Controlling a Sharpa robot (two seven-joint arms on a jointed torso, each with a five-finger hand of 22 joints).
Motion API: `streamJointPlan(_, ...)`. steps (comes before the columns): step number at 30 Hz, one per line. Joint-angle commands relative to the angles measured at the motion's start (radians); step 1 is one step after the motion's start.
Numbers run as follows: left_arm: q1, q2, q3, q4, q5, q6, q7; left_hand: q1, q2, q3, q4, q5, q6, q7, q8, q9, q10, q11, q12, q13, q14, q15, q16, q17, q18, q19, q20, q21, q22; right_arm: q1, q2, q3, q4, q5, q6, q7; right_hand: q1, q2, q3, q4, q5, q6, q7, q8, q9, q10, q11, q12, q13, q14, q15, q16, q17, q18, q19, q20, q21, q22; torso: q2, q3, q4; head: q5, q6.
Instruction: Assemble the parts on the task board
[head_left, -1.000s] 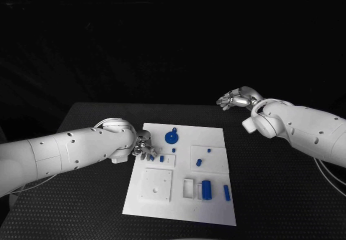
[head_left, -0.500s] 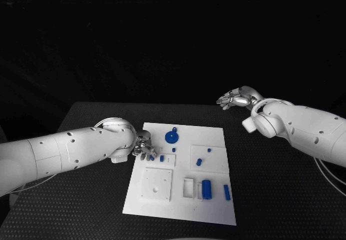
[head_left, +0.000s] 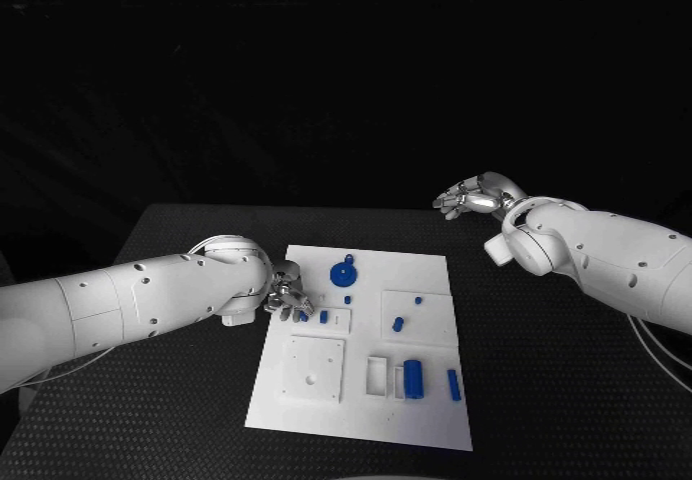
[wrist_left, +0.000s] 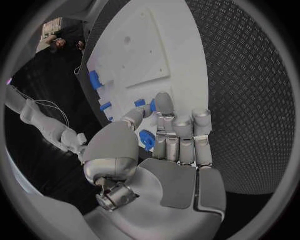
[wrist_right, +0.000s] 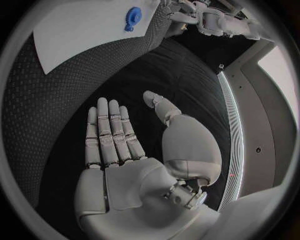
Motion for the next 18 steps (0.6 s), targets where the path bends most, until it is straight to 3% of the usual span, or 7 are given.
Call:
streamJointPlan(1,0.0,0.006,0.0,-0.003,0.01,0.01,0.013,0.01,-0.001,0.16,-0.155,0.004,0.007,0.001,-0.005,0.001,0.006,-0.003,-0.005,0.002,0.009,-0.017,0.003,-0.002,0.002,0.007,-0.108,0.003,0.007,0.0,0.0,0.0,0.001,0.001,0.009,0.006,0.001,0.006,-0.003,0.004,0.004,-0.009,-0.001,0.006,-0.001,0.007,0.0,-0.004,-0.001,-0.005,-0.001,-0.004,0.001,-0.014,0.001,0.002,-0.005,0.002,0.0,0.0004,0.0001,0.0,0.001)
streamJointPlan(8,-0.001,0.018,0.0,-0.017,-0.013,-0.004,0.013,0.013,0.003,0.158,-0.143,-0.011,0.002,0.003,-0.009,0.003,0.001,-0.004,-0.009,0.001,0.009,-0.018,0.001,-0.005,0.002,0.008,-0.107,0.002,0.007,-0.001,0.002,0.0,0.001,0.002,0.009,0.007,0.001,0.006,-0.003,0.004,0.004,-0.009,-0.001,0.006,-0.001,0.007,0.0,-0.004,-0.001,-0.005,-0.001,-0.004,0.001,-0.014,0.001,0.002,-0.006,0.002,0.0,0.0006,-0.0014,-0.001,-0.001)
streamJointPlan(10,-0.002,0.022,0.0,-0.023,-0.018,-0.007,0.013,0.017,0.005,0.157,-0.138,-0.036,-0.001,0.004,-0.012,0.005,-0.001,-0.004,-0.012,0.0,0.008,-0.019,0.0,-0.007,0.002,0.008,-0.107,0.001,0.007,-0.001,0.001,0.0,0.002,0.002,0.009,0.007,0.001,0.006,-0.003,0.004,0.004,-0.009,0.0,0.006,-0.001,0.007,0.0,-0.004,-0.001,-0.005,-0.001,-0.004,0.002,-0.014,0.001,0.002,-0.006,0.002,0.0,0.0004,-0.0013,-0.001,-0.001)
streamJointPlan(11,-0.003,0.023,0.0,-0.025,-0.018,-0.008,0.014,0.021,0.008,0.157,-0.135,-0.077,-0.003,0.004,-0.013,0.007,-0.002,-0.004,-0.013,0.0,0.007,-0.019,-0.001,-0.008,0.002,0.007,-0.108,0.001,0.007,-0.001,0.0,0.0,0.002,0.002,0.009,0.006,0.001,0.006,-0.003,0.004,0.004,-0.009,0.0,0.006,-0.001,0.007,0.0,-0.004,-0.001,-0.005,-0.001,-0.004,0.002,-0.014,0.001,0.002,-0.006,0.002,0.0,0.0001,-0.0012,-0.002,-0.002)
streamJointPlan(12,-0.005,0.024,0.0,-0.026,-0.018,-0.01,0.014,0.023,0.008,0.158,-0.134,-0.087,-0.004,0.005,-0.014,0.008,-0.003,-0.004,-0.014,0.0,0.007,-0.019,-0.001,-0.008,0.002,0.006,-0.108,0.0,0.008,-0.001,0.0,0.0,0.003,0.002,0.009,0.006,0.001,0.007,-0.003,0.004,0.004,-0.009,0.0,0.006,-0.001,0.007,0.0,-0.004,-0.001,-0.005,-0.001,-0.004,0.002,-0.014,0.001,0.002,-0.006,0.002,0.0,0.0001,-0.0012,-0.002,-0.002)
streamJointPlan(18,-0.011,0.027,0.0,-0.026,-0.018,-0.005,0.015,0.025,0.01,0.158,-0.13,-0.098,-0.006,0.006,-0.016,0.009,-0.005,-0.004,-0.016,0.0,0.006,-0.019,-0.002,-0.01,0.002,0.006,-0.107,-0.001,0.008,-0.001,0.0,0.0,0.002,0.002,0.009,0.006,0.001,0.006,-0.003,0.004,0.004,-0.009,0.0,0.006,-0.001,0.007,0.0,-0.004,-0.001,-0.005,-0.001,-0.005,0.002,-0.014,0.001,0.002,-0.007,0.003,0.001,0.0005,-0.0008,-0.004,-0.003)
